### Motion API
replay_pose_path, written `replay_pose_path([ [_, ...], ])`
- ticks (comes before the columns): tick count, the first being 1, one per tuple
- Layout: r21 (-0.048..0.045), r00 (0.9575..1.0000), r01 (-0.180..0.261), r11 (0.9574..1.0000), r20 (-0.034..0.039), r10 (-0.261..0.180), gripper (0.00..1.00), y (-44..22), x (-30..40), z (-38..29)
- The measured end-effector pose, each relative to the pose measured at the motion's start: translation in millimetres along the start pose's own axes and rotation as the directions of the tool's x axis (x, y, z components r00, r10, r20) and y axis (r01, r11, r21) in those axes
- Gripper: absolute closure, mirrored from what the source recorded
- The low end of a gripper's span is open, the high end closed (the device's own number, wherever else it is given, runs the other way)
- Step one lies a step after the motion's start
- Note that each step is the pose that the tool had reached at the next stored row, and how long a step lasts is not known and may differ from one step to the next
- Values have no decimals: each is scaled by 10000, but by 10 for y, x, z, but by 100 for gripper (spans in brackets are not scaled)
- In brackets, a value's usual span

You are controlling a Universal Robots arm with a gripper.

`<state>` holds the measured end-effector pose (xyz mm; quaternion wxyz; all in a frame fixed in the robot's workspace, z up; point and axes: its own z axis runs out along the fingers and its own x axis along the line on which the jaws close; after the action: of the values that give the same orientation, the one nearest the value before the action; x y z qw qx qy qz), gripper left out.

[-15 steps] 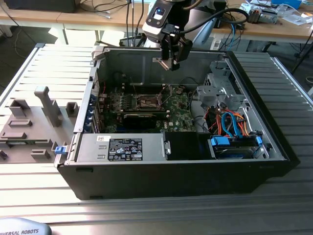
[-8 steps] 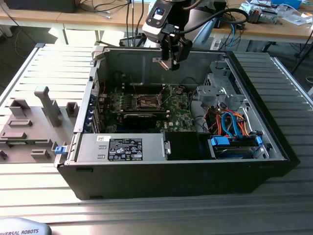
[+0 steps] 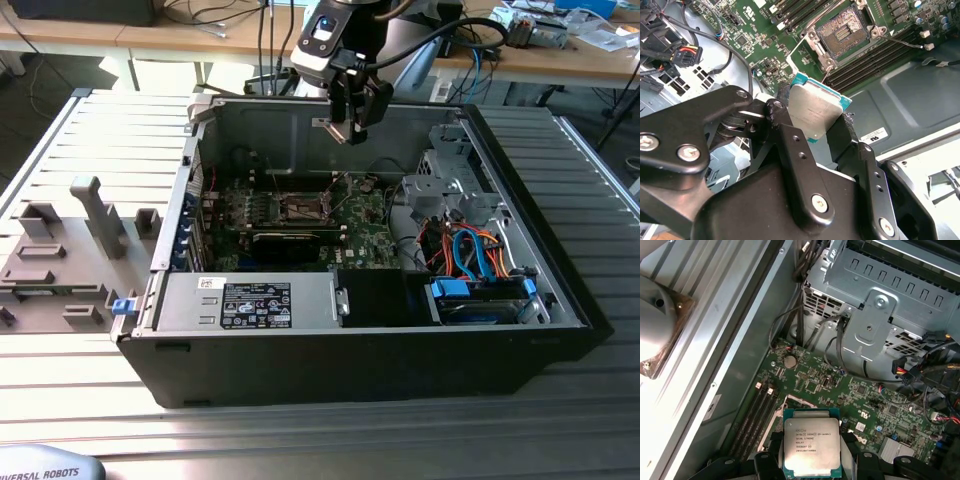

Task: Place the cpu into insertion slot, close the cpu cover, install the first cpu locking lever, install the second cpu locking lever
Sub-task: 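Place the cpu into insertion slot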

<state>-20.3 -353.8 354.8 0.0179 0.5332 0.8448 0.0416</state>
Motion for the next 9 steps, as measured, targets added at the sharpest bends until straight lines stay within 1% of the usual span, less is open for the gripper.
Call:
replay_pose_path([
  [9,-1,10000,-42,10000,5,42,46,0,0,5],
])
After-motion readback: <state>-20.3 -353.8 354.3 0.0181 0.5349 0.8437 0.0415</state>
